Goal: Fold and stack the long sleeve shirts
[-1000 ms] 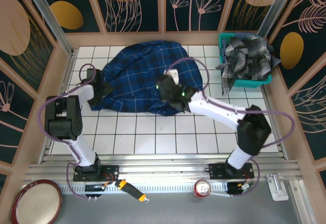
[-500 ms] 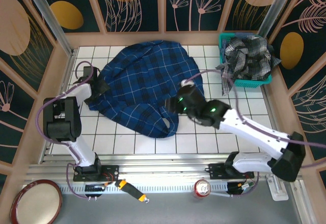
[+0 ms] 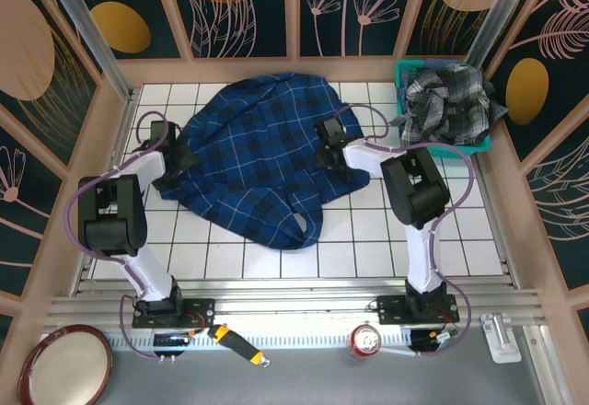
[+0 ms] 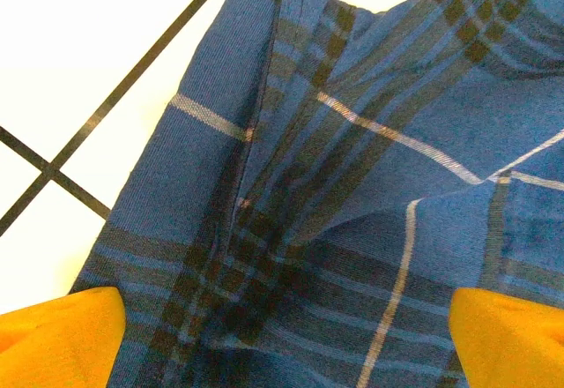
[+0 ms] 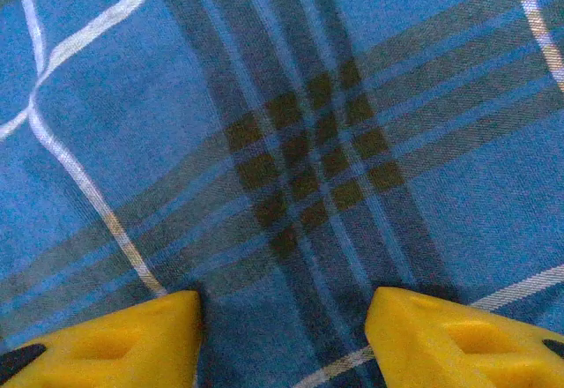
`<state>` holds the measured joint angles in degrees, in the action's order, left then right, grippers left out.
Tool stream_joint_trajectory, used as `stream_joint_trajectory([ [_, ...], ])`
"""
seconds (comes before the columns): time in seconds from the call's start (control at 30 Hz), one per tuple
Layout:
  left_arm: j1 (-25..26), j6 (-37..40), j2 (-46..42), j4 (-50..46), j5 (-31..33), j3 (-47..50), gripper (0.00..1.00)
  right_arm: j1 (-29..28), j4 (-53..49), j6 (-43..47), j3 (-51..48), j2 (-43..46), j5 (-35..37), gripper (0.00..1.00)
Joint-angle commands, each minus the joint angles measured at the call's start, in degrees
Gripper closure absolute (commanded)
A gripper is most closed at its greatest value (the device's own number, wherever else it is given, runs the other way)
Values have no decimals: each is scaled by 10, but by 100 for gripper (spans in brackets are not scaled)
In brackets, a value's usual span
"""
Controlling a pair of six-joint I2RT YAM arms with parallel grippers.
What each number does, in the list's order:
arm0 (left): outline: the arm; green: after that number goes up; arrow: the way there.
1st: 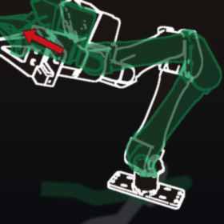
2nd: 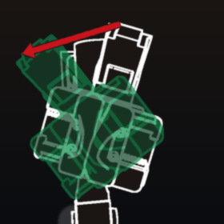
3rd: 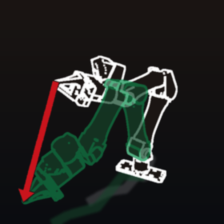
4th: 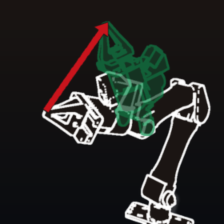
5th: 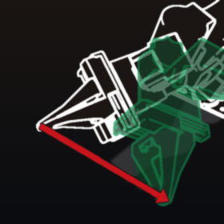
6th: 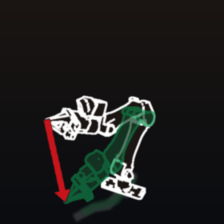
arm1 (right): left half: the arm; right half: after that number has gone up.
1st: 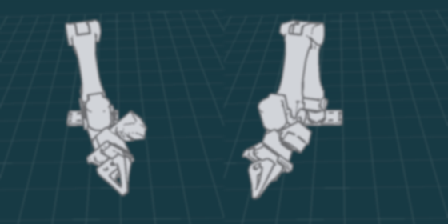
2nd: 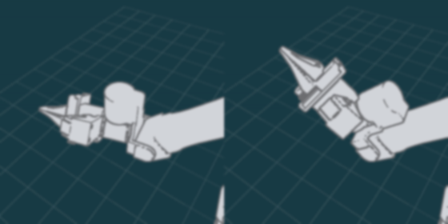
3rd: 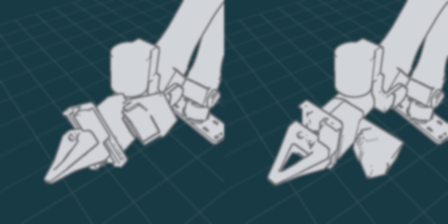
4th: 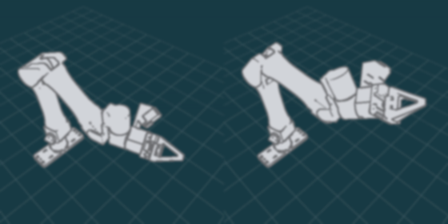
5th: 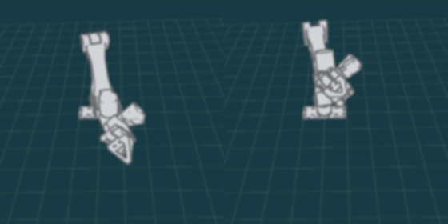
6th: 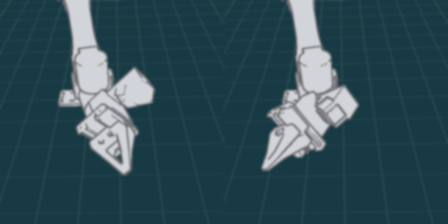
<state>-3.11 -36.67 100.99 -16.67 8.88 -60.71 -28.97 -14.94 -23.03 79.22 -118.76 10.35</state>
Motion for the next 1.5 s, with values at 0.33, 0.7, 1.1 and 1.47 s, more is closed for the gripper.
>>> stream_joint_trajectory([
  [0.33,-6,6,9,-6,8,-14,3,19,30,-103,-273,140,-6,57],
  [0.7,-7,14,-49,-28,22,-23,2,-34,-85,-190,-441,378,28,55],
  [1.1,-1,14,-100,15,-73,28,7,-91,-18,-3,-213,297,15,40],
  [1.47,0,26,-54,1,-49,14,10,-264,-87,-100,-267,268,-50,30],
])
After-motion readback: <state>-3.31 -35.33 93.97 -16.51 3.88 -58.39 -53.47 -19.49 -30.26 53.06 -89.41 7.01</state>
